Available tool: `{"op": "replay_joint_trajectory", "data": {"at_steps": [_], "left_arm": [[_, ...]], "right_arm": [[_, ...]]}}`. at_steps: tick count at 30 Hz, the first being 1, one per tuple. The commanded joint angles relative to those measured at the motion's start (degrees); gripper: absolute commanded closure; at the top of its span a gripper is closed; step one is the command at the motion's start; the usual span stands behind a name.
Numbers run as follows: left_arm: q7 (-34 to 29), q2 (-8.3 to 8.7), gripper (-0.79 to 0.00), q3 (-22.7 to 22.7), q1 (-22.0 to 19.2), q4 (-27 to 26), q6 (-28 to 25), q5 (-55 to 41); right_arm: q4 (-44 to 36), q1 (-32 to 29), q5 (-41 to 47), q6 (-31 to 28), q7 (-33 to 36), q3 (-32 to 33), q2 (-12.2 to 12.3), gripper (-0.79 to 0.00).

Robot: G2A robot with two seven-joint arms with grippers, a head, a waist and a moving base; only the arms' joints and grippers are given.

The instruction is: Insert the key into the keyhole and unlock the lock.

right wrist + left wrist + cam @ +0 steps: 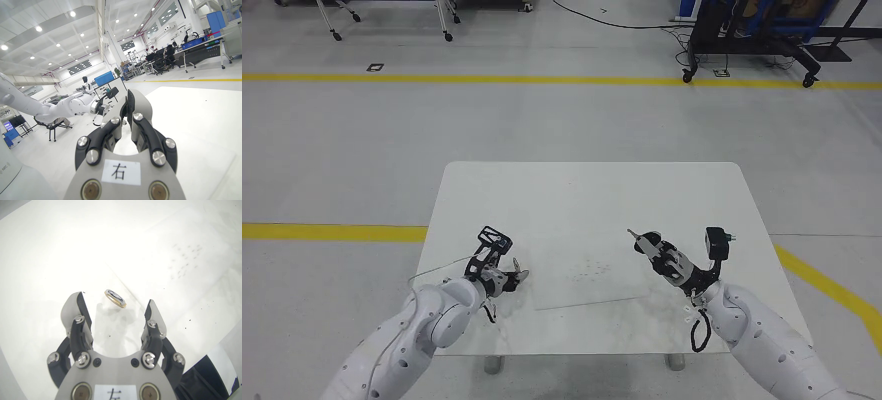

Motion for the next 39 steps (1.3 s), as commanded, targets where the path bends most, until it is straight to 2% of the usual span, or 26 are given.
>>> {"op": "replay_joint_trajectory", "data": {"at_steps": [1, 2, 11, 14, 15, 19, 27, 35, 37, 38, 39], "left_arm": [[-0.09, -0.50, -0.314, 0.70, -0.99, 0.92, 0.55, 0.16], [-0.35, -0.76, -0.292, 1.12, -1.45, 1.35, 0.84, 0.27], [-2.34, -2.71, -0.271, 3.46, -4.49, 4.31, 2.85, 0.20], [-2.67, -3.15, -0.240, 3.77, -4.91, 4.90, 2.99, 0.32], [-2.73, -3.26, -0.215, 3.82, -4.99, 5.04, 2.97, 0.39], [-2.95, -3.64, 0.000, 3.80, -5.02, 5.33, 3.14, 0.83], [-4.79, -3.87, 0.000, 2.91, -4.02, 4.61, 3.76, 3.13], [-6.43, -3.80, 0.000, 0.61, -3.14, 3.55, 1.74, 2.91], [-6.47, -3.80, -0.252, 0.15, -2.86, 3.32, 1.48, 3.06], [-6.53, -3.82, -0.351, -0.02, -2.70, 3.19, 1.34, 3.05], [-6.60, -3.84, -0.403, -0.19, -2.56, 3.10, 1.24, 3.10]], "right_arm": [[0.00, 0.00, 0.00, 0.00, 0.00, 0.00, 0.00, 0.000], [0.00, 0.00, 0.00, 0.00, 0.00, 0.00, 0.00, 0.000], [0.00, 0.00, 0.00, 0.00, 0.00, 0.00, 0.00, 0.000], [0.00, 0.00, 0.00, 0.00, 0.00, 0.00, 0.00, 0.000], [0.00, 0.00, 0.00, 0.00, 0.00, 0.00, 0.00, 0.000], [0.00, 0.00, 0.00, 0.00, 0.00, 0.00, 0.00, 0.000], [0.00, 0.00, 0.00, 0.00, 0.00, 0.00, 0.00, 0.000], [0.00, 0.00, 0.00, 0.00, 0.00, 0.00, 0.00, 0.000], [0.00, 0.00, 0.00, 0.00, 0.00, 0.00, 0.00, 0.000], [0.00, 0.00, 0.00, 0.00, 0.00, 0.00, 0.00, 0.000], [0.00, 0.00, 0.00, 0.00, 0.00, 0.00, 0.00, 0.000]]}}
